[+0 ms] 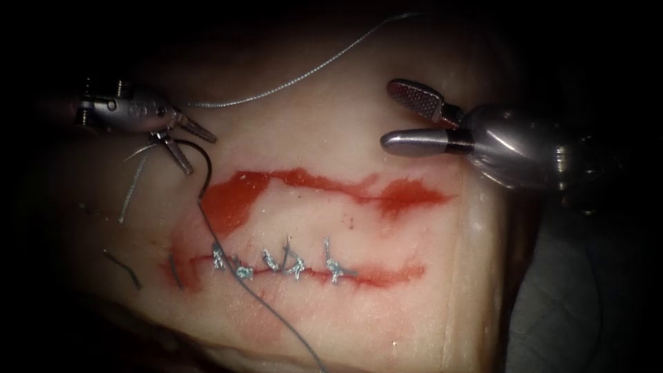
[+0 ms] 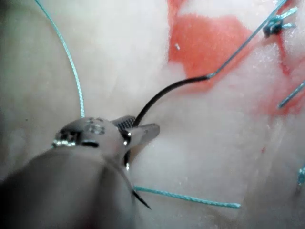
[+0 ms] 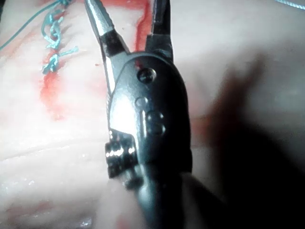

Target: Wound Closure

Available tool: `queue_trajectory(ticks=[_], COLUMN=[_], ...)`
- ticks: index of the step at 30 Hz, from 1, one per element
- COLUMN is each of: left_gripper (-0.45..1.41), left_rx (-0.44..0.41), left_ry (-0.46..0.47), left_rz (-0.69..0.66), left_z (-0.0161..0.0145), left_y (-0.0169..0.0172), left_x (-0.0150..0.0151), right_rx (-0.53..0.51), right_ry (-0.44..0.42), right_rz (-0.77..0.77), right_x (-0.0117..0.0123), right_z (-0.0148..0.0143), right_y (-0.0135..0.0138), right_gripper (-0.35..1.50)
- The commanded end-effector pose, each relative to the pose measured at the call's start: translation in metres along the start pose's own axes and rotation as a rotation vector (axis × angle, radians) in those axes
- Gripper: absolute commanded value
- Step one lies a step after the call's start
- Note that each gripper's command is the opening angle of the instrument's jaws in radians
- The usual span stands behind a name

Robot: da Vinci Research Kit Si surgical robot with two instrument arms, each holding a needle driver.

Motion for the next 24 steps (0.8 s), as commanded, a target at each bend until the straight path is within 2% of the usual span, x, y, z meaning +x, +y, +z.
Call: queue_trajectory(ticks=[1, 6, 12, 13, 14, 15, 17, 18, 19, 21, 23, 24], left_gripper=[-0.45, -0.45, -0.45, -0.45, -0.45, -0.45, -0.45, -0.45, -0.45, -0.45, -0.45, -0.45], left_rx=[-0.010, -0.043, -0.138, -0.193, -0.193, -0.298, -0.319, -0.361, -0.457, -0.475, -0.512, -0.543], left_ry=[0.001, -0.006, -0.040, -0.064, -0.064, -0.126, -0.135, -0.149, -0.189, -0.198, -0.241, -0.305], left_rz=[0.002, -0.082, -0.172, -0.275, -0.275, -0.518, -0.557, -0.631, -0.740, -0.771, -0.878, -1.046], left_z=[0.0003, -0.0003, -0.0019, -0.0026, -0.0026, -0.0032, -0.0033, -0.0032, -0.0032, -0.0032, -0.0033, -0.0036], left_y=[0.0008, 0.0005, 0.0003, 0.0000, 0.0000, -0.0011, -0.0015, -0.0022, -0.0037, -0.0040, -0.0044, -0.0046], left_x=[0.0002, 0.0002, -0.0006, -0.0012, -0.0012, -0.0019, -0.0020, -0.0022, -0.0036, -0.0042, -0.0058, -0.0078], right_rx=[-0.001, 0.000, 0.001, 0.001, 0.001, 0.003, 0.003, 0.005, 0.010, 0.013, 0.019, 0.026], right_ry=[-0.003, -0.003, -0.004, -0.004, -0.004, -0.015, -0.024, -0.033, -0.072, -0.075, -0.080, -0.084], right_rz=[-0.001, 0.000, 0.000, 0.001, 0.001, 0.005, 0.008, 0.012, 0.025, 0.031, 0.041, 0.046], right_x=[0.0005, 0.0004, 0.0004, 0.0004, 0.0004, 0.0001, -0.0001, -0.0003, -0.0011, -0.0013, -0.0017, -0.0021], right_z=[0.0009, 0.0010, 0.0010, 0.0010, 0.0010, 0.0011, 0.0011, 0.0011, 0.0015, 0.0017, 0.0022, 0.0028], right_y=[0.0000, 0.0002, 0.0002, 0.0002, 0.0002, 0.0002, 0.0002, 0.0003, 0.0008, 0.0011, 0.0020, 0.0029], right_gripper=[1.45, 1.44, 1.42, 1.42, 1.42, 1.42, 1.40, 1.40, 1.34, 1.30, 1.22, 1.19])
